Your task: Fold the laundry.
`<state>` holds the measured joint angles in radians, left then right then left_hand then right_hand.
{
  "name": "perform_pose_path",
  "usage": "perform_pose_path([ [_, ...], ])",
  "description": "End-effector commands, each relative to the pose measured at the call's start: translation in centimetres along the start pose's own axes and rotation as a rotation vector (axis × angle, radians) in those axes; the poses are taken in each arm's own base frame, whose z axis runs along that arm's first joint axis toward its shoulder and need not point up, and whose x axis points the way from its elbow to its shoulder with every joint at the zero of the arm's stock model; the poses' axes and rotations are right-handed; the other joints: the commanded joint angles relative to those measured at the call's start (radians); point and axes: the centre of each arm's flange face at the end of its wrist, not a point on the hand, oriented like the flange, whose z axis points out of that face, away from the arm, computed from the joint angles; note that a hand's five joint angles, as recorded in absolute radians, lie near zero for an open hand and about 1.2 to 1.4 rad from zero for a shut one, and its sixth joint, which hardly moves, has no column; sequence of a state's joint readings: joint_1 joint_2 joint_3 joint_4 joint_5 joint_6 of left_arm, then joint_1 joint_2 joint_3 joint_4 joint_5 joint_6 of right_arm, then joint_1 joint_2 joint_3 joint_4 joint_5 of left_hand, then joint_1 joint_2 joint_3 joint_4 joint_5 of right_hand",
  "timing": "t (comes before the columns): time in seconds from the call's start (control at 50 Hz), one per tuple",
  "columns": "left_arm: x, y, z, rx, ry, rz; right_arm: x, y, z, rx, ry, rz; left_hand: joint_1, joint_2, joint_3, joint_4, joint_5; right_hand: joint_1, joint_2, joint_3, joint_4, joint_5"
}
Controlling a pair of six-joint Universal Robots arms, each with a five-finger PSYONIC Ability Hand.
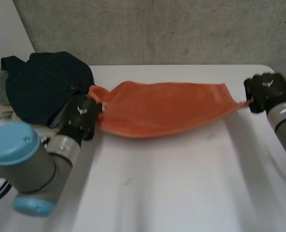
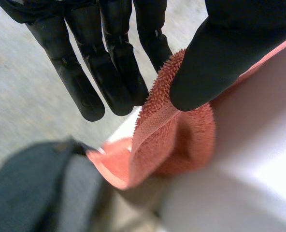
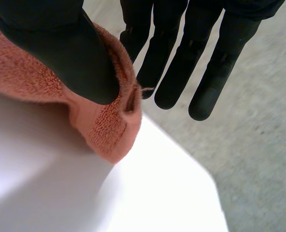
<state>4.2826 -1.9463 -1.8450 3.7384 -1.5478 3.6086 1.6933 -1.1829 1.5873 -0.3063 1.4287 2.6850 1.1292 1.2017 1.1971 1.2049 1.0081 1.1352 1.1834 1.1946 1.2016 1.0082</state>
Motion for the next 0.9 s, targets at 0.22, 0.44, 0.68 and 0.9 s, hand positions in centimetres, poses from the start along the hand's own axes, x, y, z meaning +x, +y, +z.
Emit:
perform_pose_path([
  [0.22, -3.1, -1.1, -1.1, -0.056, 0.033, -0.02, -0.3, 2.5, -0.8, -0.077, -0.014, -0.098, -0.684, -0.756, -0.752, -0.759, -0.737, 0.261, 0.213, 0.202, 0.195, 0.214],
  [0.44, -6.7, -1.0, 3.5, 0.093, 0.199, -0.014, -0.5, 2.6, -0.9, -0.081, -0.019, -0.098, -0.657, -0.73, -0.725, -0.733, -0.711, 0.261, 0.213, 0.202, 0.195, 0.214],
  [0.68, -7.0, 1.7, 9.2, 0.046, 0.251, 0.132, -1.1, 3.3, -1.3, -0.104, -0.037, -0.099, -0.649, -0.721, -0.716, -0.724, -0.702, 0.261, 0.213, 0.202, 0.195, 0.214],
  [0.9, -4.2, 3.6, 8.2, -0.101, 0.409, 0.213, -1.4, 4.1, -1.5, -0.127, -0.047, -0.101, -0.493, -0.566, -0.561, -0.569, -0.547, 0.261, 0.213, 0.202, 0.195, 0.214],
])
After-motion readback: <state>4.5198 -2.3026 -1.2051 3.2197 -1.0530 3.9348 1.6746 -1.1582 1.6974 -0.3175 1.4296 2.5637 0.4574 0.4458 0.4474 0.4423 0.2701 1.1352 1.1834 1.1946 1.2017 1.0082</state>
